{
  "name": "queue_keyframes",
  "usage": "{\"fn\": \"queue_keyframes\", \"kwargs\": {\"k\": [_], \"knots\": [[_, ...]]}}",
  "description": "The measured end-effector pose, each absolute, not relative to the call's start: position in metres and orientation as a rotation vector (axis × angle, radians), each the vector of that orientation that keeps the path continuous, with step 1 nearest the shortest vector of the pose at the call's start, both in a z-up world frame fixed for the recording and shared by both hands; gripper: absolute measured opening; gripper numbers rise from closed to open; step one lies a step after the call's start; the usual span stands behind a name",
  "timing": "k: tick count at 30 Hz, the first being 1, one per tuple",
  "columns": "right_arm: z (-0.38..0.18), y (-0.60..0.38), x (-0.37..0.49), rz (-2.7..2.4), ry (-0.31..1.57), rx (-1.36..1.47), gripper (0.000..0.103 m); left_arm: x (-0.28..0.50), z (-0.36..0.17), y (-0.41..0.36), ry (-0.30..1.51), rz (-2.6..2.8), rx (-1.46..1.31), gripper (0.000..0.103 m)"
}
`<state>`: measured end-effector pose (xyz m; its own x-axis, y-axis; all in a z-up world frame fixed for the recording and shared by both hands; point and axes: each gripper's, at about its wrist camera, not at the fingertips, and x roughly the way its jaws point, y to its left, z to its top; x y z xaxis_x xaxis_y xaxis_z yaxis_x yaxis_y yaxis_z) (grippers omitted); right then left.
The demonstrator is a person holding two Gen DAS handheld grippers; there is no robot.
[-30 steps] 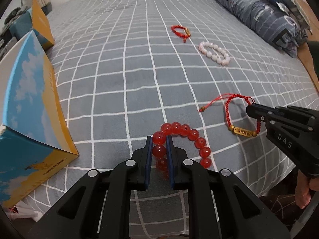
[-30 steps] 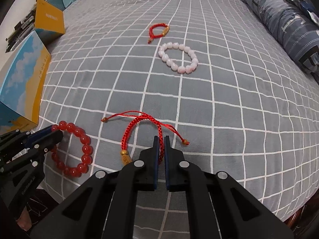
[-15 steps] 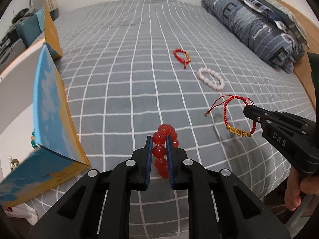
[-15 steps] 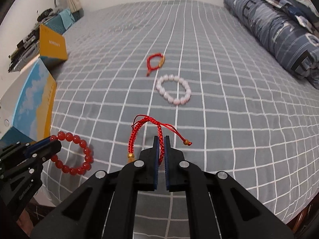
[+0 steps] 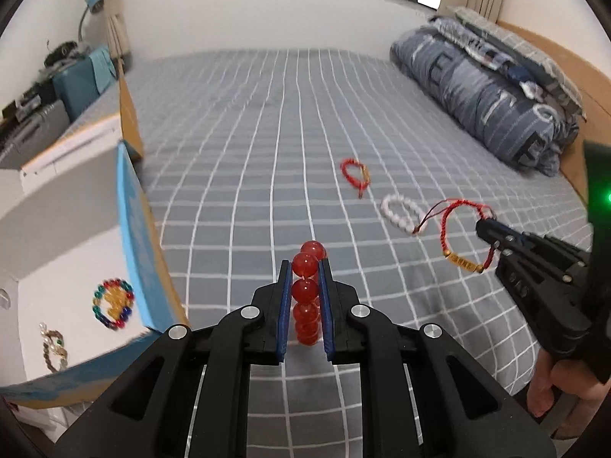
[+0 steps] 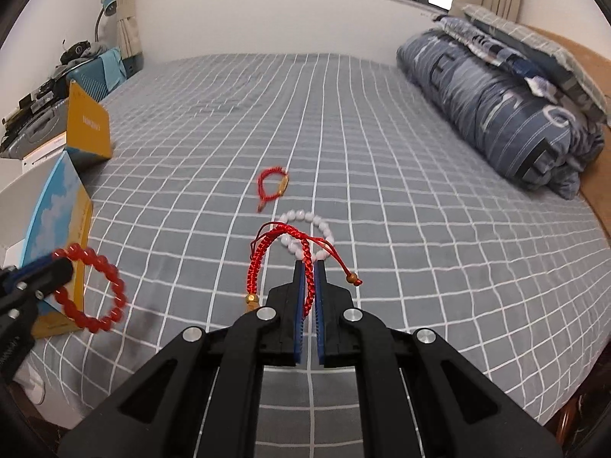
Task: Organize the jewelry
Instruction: 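Carry the red bead and red string bracelets over the white box with both tools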
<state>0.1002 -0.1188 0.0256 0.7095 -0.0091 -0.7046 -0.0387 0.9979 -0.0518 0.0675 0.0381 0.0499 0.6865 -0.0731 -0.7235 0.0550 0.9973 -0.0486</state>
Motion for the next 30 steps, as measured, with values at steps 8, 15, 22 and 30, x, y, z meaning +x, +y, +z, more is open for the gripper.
{"fn": "queue_keyframes", "kwargs": {"k": [8, 15, 22, 30], "knots": [[0.029, -0.114, 0.104, 0.018, 0.767, -0.054, 0.004, 0.057, 0.074, 0.041, 0.710, -0.025, 0.023, 0.013], [0.035, -0.109, 0.106, 0.022, 0.753, -0.039, 0.004, 0.056, 0.083, 0.048, 0.680, -0.025, 0.009, 0.013], [0.050, -0.090, 0.111, 0.037, 0.734, -0.042, 0.004, 0.054, 0.095, 0.059, 0.655, -0.013, -0.010, 0.013], [0.072, -0.052, 0.111, 0.092, 0.689, -0.058, 0.004, 0.041, 0.108, 0.094, 0.631, 0.052, -0.031, 0.013]]}}
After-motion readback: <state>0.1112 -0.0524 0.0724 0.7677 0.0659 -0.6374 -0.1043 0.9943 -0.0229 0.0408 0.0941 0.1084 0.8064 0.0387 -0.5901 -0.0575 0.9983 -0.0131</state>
